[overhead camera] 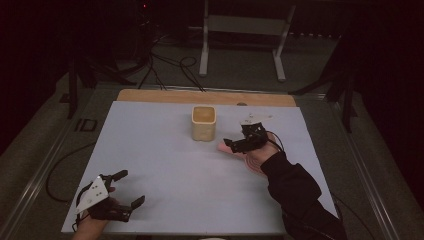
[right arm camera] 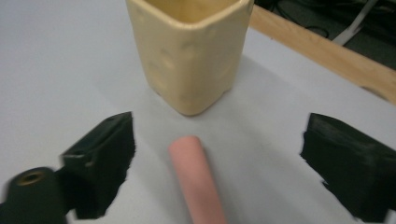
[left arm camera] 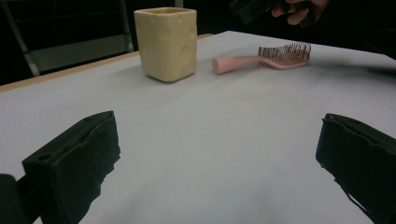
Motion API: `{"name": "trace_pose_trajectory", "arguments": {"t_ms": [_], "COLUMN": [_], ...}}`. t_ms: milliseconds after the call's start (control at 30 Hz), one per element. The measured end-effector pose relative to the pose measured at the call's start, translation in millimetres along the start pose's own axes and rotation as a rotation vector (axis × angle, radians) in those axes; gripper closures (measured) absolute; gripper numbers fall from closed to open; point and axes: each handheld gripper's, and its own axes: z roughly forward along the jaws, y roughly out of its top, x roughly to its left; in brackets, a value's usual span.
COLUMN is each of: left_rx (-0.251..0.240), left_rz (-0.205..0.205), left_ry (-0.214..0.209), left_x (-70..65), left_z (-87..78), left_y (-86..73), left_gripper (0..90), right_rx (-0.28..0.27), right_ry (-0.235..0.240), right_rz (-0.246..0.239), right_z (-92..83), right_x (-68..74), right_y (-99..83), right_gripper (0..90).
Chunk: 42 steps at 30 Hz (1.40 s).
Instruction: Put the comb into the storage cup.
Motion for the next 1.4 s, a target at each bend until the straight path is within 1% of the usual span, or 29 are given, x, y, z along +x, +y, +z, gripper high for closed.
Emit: {"name": "trace_pose_trajectory", "arguments": {"t_ms": [33, 133, 200, 233, 300, 333, 400, 433, 500, 567, 667, 700, 800, 833, 900, 1000, 1100, 1200, 1400], "left_rx": [-0.002, -0.003, 0.000, -0.003, -0.003, 0.000, -0.001, -0.005, -0.004, -0.002, -0.004, -0.002, -0.001, -0.002, 0.002, -0.002, 0.002, 0.003, -0.001], "left_rz": [0.003, -0.004, -0.002, -0.002, -0.003, -0.004, -0.004, -0.005, -0.006, -0.006, -0.006, -0.009, -0.006, -0.005, -0.004, -0.006, -0.006, -0.001, -0.005], "left_ry": [0.000, 0.000, 0.001, 0.000, 0.000, -0.001, 0.000, -0.001, -0.001, -0.001, -0.002, -0.003, -0.004, -0.006, -0.007, -0.005, -0.005, -0.007, -0.006], "left_x": [0.0, 0.5, 0.3, 0.3, 0.6, 0.8, 0.4, 0.4, 0.7, 0.5, 1.0, 1.1, 0.4, 0.2, 0.2, 0.2, 0.5, 0.2, 0.3], "left_z": [-0.1, 0.3, 0.1, 0.0, 0.4, 0.4, 0.1, 0.1, -0.1, -0.2, 0.2, 0.4, 0.2, 0.3, 0.3, 0.1, 0.2, 0.3, 0.1], "left_y": [0.2, -0.2, -0.2, 0.0, -0.1, -0.3, -0.3, -0.1, -0.3, -0.5, -0.3, -0.6, -0.3, -0.1, -0.4, -0.3, -0.7, -0.3, -0.3], "left_gripper": [0.0, 0.0, 0.0, 0.0, 0.0, 0.0, 0.0, 0.0, 0.0, 0.0, 0.0, 0.0, 0.0, 0.0, 0.0, 0.0, 0.0, 0.0, 0.0], "right_rx": [0.007, 0.036, 0.047, 0.049, 0.065, 0.068, 0.081, 0.089, 0.100, 0.115, 0.139, 0.148, 0.164, 0.173, 0.197, 0.231, 0.255, 0.270, 0.310], "right_ry": [-0.007, -0.006, -0.013, -0.013, -0.015, -0.016, -0.016, -0.017, -0.029, -0.036, -0.037, -0.038, -0.044, -0.047, -0.043, -0.052, -0.064, -0.065, -0.068], "right_rz": [-0.001, -0.010, -0.003, 0.004, 0.007, 0.005, 0.014, 0.014, 0.016, 0.014, 0.005, -0.001, 0.001, -0.001, -0.009, -0.008, 0.005, 0.018, 0.008], "right_z": [1.9, 7.5, 10.2, 11.3, 13.9, 15.3, 17.9, 19.1, 21.1, 22.9, 25.7, 27.1, 30.4, 31.7, 34.7, 39.9, 45.1, 49.4, 57.2], "right_x": [0.3, 0.3, -1.0, -1.6, -2.6, -3.4, -4.7, -5.1, -5.8, -6.6, -6.8, -6.5, -6.6, -6.5, -5.8, -5.9, -7.1, -7.7, -5.8], "right_y": [-0.5, -1.6, -2.1, -2.1, -1.8, -1.6, -1.2, -1.0, -0.4, 0.1, 0.4, 0.4, 0.4, 0.4, -0.1, -1.8, -3.6, -5.0, -7.3], "right_gripper": [13.5, 16.4, 23.9, 25.3, 31.9, 33.3, 41.5, 43.7, 51.9, 60.8, 71.2, 73.5, 80.6, 84.6, 89.6, 90.0, 90.0, 90.0, 90.0]}}
